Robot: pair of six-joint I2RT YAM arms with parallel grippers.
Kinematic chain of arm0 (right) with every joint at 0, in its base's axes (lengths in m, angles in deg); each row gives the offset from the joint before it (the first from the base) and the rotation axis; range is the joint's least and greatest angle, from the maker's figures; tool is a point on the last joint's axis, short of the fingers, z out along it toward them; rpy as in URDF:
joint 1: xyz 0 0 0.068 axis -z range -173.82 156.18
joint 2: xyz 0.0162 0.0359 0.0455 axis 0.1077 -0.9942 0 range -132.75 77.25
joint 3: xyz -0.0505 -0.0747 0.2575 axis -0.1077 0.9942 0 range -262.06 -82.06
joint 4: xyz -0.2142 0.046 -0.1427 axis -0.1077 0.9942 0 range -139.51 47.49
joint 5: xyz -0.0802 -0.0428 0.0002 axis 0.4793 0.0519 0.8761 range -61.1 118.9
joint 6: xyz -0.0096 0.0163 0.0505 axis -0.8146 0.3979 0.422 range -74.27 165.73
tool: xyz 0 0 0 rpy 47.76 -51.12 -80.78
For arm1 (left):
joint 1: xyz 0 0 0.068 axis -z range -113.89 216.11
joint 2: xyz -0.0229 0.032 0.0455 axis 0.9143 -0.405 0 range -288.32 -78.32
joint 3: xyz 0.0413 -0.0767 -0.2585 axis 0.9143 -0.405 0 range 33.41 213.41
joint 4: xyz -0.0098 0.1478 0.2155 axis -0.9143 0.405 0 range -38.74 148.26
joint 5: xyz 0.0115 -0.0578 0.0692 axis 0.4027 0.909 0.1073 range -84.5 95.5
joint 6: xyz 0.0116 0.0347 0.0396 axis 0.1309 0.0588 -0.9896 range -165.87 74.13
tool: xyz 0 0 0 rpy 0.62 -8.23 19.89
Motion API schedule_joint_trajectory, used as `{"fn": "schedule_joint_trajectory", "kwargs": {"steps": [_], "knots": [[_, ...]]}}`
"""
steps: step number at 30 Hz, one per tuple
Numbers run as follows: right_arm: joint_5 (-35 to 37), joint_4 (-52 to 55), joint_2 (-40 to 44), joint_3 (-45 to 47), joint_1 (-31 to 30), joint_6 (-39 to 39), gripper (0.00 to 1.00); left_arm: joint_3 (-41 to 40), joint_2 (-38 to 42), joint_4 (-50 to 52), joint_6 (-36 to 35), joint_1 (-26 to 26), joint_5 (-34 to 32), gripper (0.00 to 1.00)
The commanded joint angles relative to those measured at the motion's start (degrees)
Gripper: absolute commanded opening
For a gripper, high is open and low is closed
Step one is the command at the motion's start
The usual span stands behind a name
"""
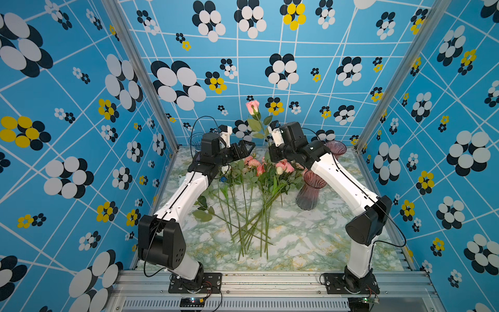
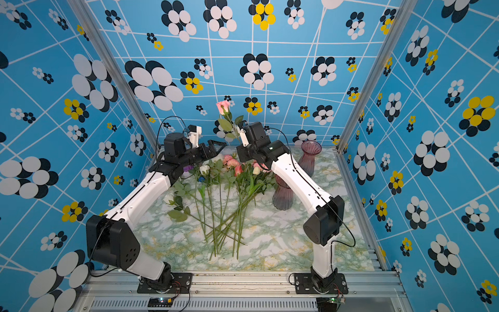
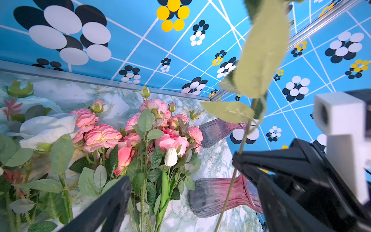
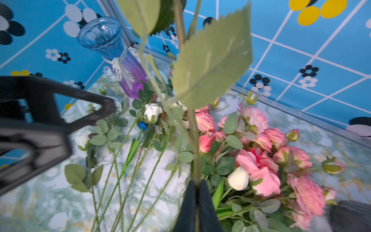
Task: Place the pink flowers into the vase
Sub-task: Pick up the flower at the center of the board.
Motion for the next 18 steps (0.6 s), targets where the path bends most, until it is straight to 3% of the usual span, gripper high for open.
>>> {"fn": "schedule_joint_trajectory", "kwargs": {"steps": [1,8,18], "knots": [[5.87,-2.98,3.84,-0.15,2.90,-1.99,0.00,-1.77,2.47,0.11,-1.15,0.04,0.16,1.00],[10.89,-8.91,6.76,-1.21,5.80,-4.70,0.00,-2.64,2.29,-0.49,-1.45,0.87,1.22,1.00],[26.13,-22.94,10.36,0.44,7.65,-9.65,0.00,-0.90,1.56,4.02,-7.90,5.95,-0.55,1.00]]}}
